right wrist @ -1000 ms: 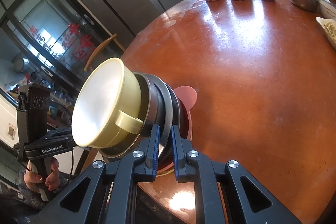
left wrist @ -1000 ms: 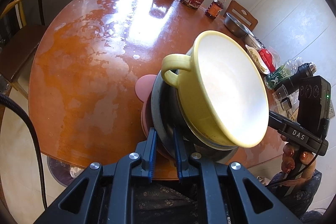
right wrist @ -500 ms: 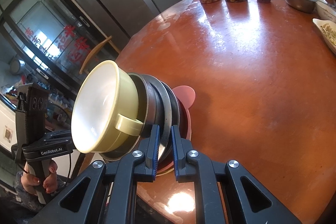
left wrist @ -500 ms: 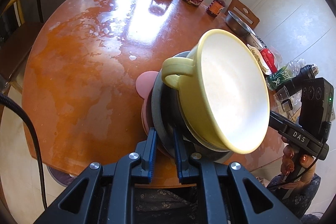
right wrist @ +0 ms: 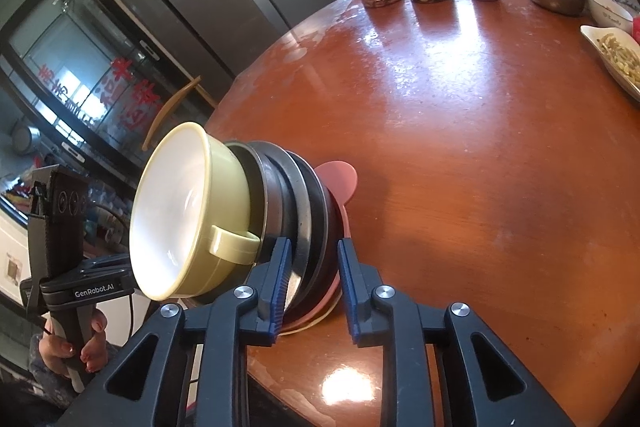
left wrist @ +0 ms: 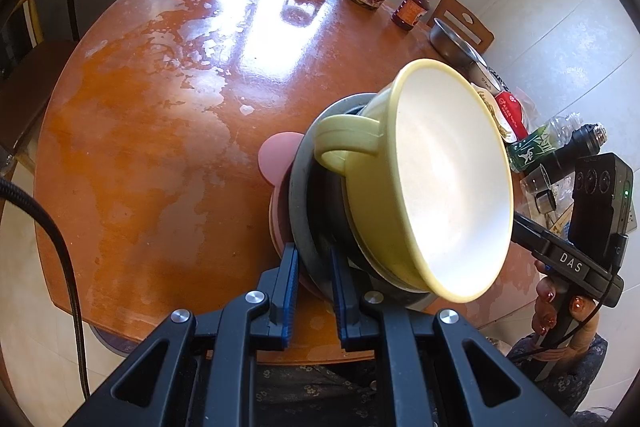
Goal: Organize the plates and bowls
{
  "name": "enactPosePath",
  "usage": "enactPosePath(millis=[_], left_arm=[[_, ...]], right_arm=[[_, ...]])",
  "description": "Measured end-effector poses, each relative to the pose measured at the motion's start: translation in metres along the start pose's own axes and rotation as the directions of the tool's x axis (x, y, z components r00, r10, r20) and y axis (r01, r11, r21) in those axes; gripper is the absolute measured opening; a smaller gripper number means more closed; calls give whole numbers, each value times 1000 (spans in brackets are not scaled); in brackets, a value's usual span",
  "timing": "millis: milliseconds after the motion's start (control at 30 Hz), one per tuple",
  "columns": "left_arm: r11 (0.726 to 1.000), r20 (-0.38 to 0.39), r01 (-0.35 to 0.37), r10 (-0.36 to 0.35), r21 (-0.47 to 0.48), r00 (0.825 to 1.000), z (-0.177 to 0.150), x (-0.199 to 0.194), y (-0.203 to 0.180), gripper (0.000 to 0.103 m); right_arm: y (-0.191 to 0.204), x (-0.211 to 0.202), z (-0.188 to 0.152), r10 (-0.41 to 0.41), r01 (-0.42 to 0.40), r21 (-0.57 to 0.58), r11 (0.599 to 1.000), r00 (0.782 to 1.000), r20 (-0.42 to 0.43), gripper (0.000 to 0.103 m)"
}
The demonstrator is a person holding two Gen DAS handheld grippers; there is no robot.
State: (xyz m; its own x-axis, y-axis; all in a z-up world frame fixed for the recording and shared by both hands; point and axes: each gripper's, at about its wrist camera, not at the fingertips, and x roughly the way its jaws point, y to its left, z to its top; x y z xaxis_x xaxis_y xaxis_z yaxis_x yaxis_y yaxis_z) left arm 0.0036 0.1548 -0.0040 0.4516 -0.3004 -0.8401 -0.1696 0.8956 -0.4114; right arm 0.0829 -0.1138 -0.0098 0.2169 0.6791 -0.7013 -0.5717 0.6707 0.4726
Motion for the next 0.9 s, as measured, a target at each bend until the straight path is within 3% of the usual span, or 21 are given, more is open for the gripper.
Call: enactPosePath(millis=[300, 533, 900], left_arm=[[1000, -4, 4, -4, -3, 1000, 0, 0, 1, 15], [1000, -1, 0, 0, 2, 1000, -1, -1, 1, 17], [1000, 21, -11, 11, 15, 1000, -6, -13, 1, 22]], right_arm=[[-2, -6, 0, 3, -3, 3, 1000, 1000, 18, 33], [-5, -11, 0, -11, 10, 18, 1000, 999, 34, 49], [-9, -16, -2, -37, 35, 29, 999, 998, 46, 52]])
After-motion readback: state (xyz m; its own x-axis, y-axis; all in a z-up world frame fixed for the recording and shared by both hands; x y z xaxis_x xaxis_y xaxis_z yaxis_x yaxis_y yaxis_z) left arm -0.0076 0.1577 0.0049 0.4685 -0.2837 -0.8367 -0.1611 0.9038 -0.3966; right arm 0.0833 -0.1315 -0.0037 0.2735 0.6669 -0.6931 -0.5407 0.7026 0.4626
